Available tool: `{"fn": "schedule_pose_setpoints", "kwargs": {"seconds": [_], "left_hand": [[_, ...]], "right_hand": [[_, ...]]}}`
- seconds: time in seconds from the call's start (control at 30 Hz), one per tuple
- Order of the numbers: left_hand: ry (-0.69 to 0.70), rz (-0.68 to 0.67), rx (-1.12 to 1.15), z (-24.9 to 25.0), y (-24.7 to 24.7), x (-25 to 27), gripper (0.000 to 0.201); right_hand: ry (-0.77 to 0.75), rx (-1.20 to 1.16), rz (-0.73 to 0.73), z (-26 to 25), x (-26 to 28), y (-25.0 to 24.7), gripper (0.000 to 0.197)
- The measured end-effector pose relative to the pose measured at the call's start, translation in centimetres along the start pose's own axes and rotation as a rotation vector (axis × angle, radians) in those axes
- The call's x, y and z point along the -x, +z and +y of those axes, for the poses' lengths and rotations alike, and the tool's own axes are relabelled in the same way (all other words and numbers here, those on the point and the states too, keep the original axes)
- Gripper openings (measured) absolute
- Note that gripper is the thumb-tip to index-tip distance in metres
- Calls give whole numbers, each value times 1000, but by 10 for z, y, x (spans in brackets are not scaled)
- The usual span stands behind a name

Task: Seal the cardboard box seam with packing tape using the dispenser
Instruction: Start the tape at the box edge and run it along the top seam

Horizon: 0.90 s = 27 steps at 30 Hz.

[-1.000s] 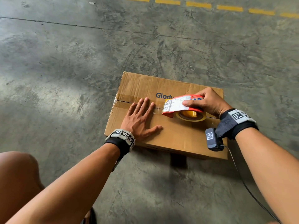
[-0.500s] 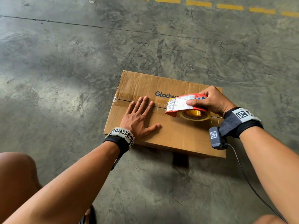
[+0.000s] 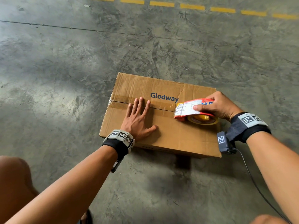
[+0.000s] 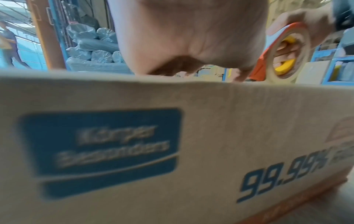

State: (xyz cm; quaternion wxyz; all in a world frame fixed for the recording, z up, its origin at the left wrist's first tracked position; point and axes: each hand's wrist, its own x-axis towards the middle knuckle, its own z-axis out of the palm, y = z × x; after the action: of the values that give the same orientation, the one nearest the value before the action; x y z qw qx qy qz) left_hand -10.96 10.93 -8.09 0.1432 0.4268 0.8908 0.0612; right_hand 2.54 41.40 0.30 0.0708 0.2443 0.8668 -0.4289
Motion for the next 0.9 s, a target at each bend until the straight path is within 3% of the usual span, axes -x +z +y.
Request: {"fn": "schedule_pose_setpoints", "kwargs": {"seconds": [0.13, 0.23, 0.37, 0.67, 0.8, 0.83, 0.9], "left_hand": [[52, 8, -14, 32, 4, -9, 92], [25, -11, -17, 49, 12, -12, 83], [73, 27, -38, 48, 17, -8, 72], [69, -12, -38, 55, 18, -11, 72], [71, 46, -35, 58, 24, -12, 68], [74, 54, -27, 57, 26, -12, 66], [75, 58, -21, 58, 26, -12, 64]], "right_hand": [[-10, -7, 3, 2, 1, 2, 49], [1, -33, 1, 5, 2, 1, 67], [7, -53, -17, 5, 1, 2, 54], [0, -227, -40, 13, 7, -3, 63], [3, -280, -33, 26, 6, -4, 93], [-5, -280, -33, 25, 4, -4, 93], [-20, -262, -48, 21, 0, -5, 71]]}}
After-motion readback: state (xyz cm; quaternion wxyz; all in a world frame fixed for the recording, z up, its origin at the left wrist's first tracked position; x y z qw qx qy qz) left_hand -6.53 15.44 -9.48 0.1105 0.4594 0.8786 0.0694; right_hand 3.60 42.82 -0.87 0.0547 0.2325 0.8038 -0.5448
